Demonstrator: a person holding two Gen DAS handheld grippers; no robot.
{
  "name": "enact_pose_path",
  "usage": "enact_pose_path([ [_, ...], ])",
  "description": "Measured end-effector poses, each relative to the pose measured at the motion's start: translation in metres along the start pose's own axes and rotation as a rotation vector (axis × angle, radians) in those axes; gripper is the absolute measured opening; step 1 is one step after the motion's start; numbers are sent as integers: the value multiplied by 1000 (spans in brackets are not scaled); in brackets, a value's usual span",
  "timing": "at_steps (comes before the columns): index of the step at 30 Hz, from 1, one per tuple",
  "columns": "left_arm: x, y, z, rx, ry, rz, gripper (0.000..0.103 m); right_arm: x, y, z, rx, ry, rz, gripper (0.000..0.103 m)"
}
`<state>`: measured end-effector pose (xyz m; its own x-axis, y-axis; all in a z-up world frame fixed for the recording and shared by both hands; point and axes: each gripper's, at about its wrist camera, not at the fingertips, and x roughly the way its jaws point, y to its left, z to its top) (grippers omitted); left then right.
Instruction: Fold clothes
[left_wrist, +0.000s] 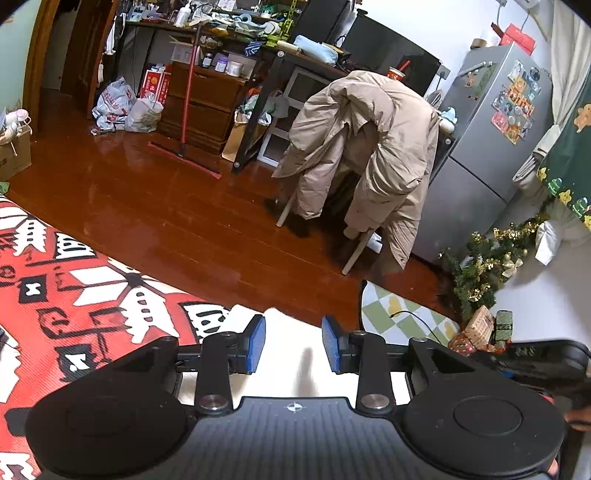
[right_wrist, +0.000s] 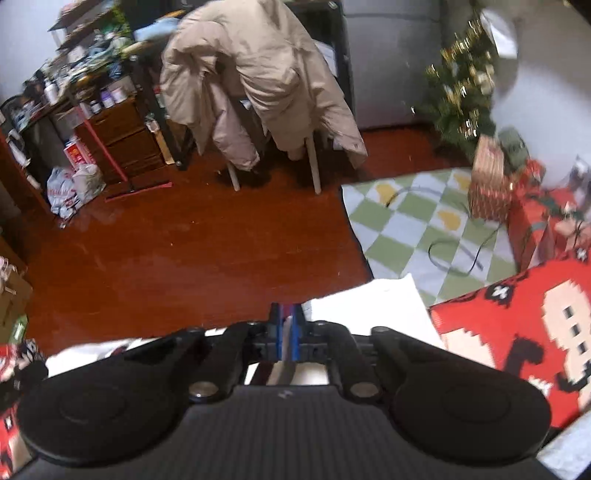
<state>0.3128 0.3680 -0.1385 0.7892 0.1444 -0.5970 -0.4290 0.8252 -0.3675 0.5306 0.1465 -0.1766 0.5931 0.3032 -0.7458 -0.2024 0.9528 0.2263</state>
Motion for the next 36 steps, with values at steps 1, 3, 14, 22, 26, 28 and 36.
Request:
enact_pose_path([
  [1,1,0,0,1,1,4,33,1,-4,4,13,2,4,13],
  [3,2,1,0,2,4,11,33,0,-11,10,12,2,9,13],
  [14,6,5,1,12,39,30,33,-12,-13,-3,-257,58,-59,17],
  [22,8,4,-2,37,35,33,33,59,-26,18,-274,111,-218,22],
  [26,8,3,-3,42,33,37,33,49,-53,38,-152,84,-250,31],
  [28,8,2,-3,43,33,39,33,23,-65,43,-95,32,-186,31],
  [36,9,-3,-5,69,26,58,34,-30,-71,2,-162,27,-48,17],
])
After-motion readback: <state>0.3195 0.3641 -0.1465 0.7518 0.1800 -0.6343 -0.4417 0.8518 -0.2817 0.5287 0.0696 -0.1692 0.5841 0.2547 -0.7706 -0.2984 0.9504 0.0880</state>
